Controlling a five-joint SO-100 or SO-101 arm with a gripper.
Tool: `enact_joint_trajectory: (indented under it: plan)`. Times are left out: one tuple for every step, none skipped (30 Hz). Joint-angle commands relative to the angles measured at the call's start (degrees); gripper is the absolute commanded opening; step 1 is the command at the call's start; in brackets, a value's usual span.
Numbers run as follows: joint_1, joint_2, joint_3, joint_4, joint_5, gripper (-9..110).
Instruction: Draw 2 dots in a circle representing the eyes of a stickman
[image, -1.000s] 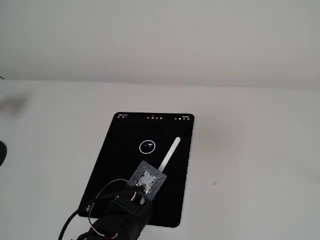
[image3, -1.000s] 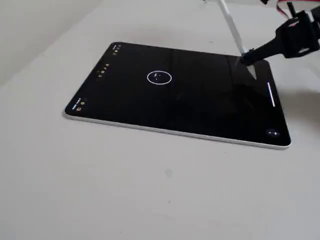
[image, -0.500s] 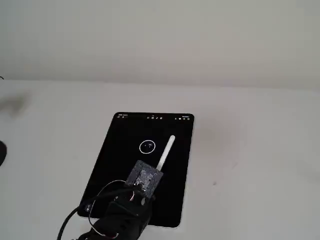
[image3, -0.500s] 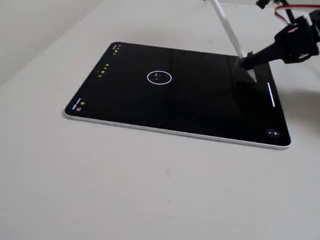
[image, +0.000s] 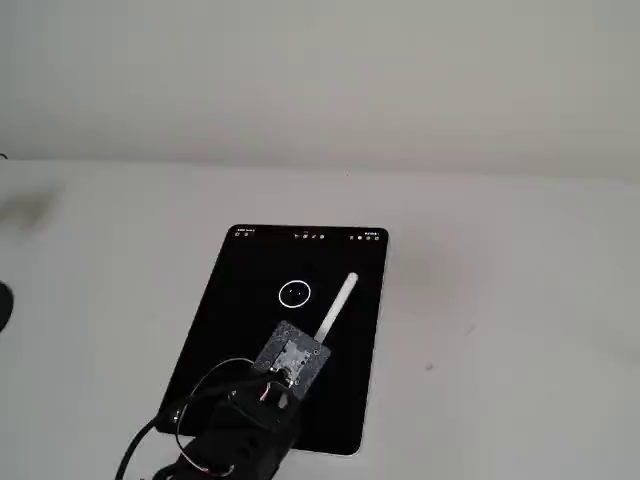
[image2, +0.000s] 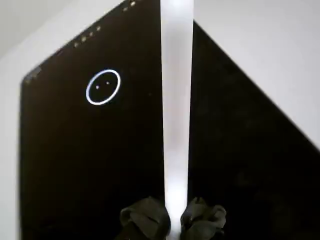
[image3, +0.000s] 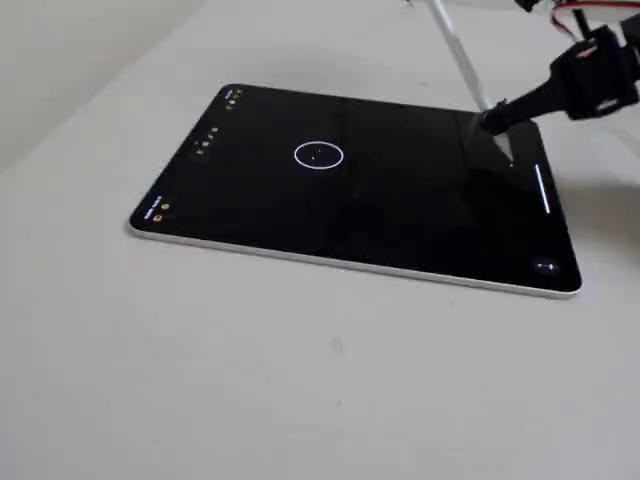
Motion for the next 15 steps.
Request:
enact_joint_trajectory:
  plan:
    - [-1.1,22.7,-6.6,19.2,9.6,0]
    - [-0.7,22.0,-8.7,21.3,12.3,0]
    - [-0.2,20.6,-11.0,23.1,14.9,0]
    - [0.6,19.3,-12.9,24.8,17.8,0]
    - [1.4,18.6,-14.6,26.7,20.4,0]
    - [1.9,18.6,-15.7,29.1,22.9,0]
    - [2.5,19.4,-16.3,31.6,25.3,0]
    - [3.1,20.7,-16.2,33.6,27.7,0]
    - [3.3,22.3,-15.8,35.7,29.6,0]
    - [3.7,23.7,-15.6,37.8,31.3,0]
    - [3.9,25.0,-15.6,39.6,32.4,0]
    - [4.0,26.3,-15.6,41.4,33.5,0]
    - [4.2,27.5,-15.3,42.8,34.5,0]
    - [4.2,28.7,-14.9,44.1,34.8,0]
    - [4.2,30.1,-14.4,45.5,35.3,0]
